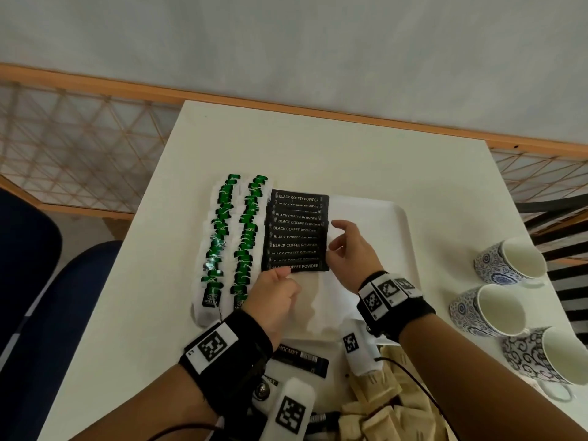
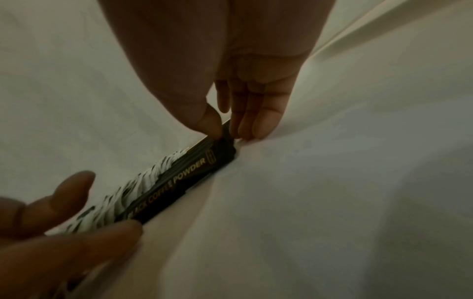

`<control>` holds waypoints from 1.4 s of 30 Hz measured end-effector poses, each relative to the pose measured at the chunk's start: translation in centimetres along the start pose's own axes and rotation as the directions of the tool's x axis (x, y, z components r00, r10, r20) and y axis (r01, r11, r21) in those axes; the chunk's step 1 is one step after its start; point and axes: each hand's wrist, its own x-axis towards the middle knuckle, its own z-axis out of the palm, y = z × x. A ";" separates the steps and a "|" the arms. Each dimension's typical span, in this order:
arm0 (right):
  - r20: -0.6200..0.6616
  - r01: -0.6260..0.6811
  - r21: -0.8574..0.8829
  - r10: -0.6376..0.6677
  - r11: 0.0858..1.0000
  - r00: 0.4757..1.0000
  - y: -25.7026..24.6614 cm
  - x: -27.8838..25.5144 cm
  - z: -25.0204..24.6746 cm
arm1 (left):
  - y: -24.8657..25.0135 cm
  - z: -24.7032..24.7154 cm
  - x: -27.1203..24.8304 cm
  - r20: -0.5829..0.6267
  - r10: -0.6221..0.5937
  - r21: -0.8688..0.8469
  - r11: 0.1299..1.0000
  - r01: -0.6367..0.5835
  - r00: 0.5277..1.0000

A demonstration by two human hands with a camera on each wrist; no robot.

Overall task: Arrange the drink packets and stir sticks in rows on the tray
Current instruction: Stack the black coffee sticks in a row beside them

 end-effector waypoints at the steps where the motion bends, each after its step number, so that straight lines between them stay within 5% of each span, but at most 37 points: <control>1: 0.001 0.007 -0.008 -0.007 1.000 1.000 0.2 -0.3 0.1 | 0.0 0.0 0.0 -0.005 0.013 -0.001 1.000 -0.013 1.000; 13: 0.029 -0.031 -0.010 0.031 0.999 0.999 -0.2 -1.0 -0.8 | 0.7 -0.5 0.1 0.007 0.019 -0.003 1.000 -0.019 1.000; 18: 0.095 0.173 -0.159 -0.159 0.972 0.983 -1.8 -5.5 -1.6 | 1.0 -2.0 -3.1 0.184 -0.038 0.094 0.995 0.021 0.982; 21: 0.314 0.282 -0.279 -0.190 0.918 0.930 -2.3 -9.9 -0.7 | 0.5 -4.4 -5.3 0.233 0.032 0.275 0.956 -0.098 0.972; 23: 0.444 0.363 -0.379 -0.177 0.852 0.879 -1.9 -12.0 0.5 | -0.5 -6.6 -6.4 0.270 0.145 0.534 0.800 -0.273 0.952; 26: 0.447 0.389 -0.384 -0.200 0.837 0.872 -1.2 -14.3 1.3 | -2.5 -9.7 -7.8 0.385 0.230 0.777 0.442 -0.448 0.894; 29: 0.499 0.425 -0.427 -0.184 0.798 0.847 -0.9 -16.3 1.2 | -4.5 -11.4 -9.1 0.485 0.174 0.837 0.190 -0.513 0.857; 35: 0.607 0.562 -0.614 -0.123 0.554 0.785 -0.7 -19.6 3.1 | -9.1 -11.2 -10.9 0.578 0.175 0.808 -0.262 -0.528 0.797; 37: 0.598 0.565 -0.627 -0.132 0.537 0.790 -0.9 -19.8 3.7 | -10.5 -11.1 -10.6 0.580 0.226 0.807 -0.290 -0.515 0.782; 42: 0.582 0.484 -0.580 -0.083 0.655 0.809 -1.9 -18.9 4.2 | -10.8 -10.3 -9.4 0.508 0.376 0.857 -0.128 -0.499 0.776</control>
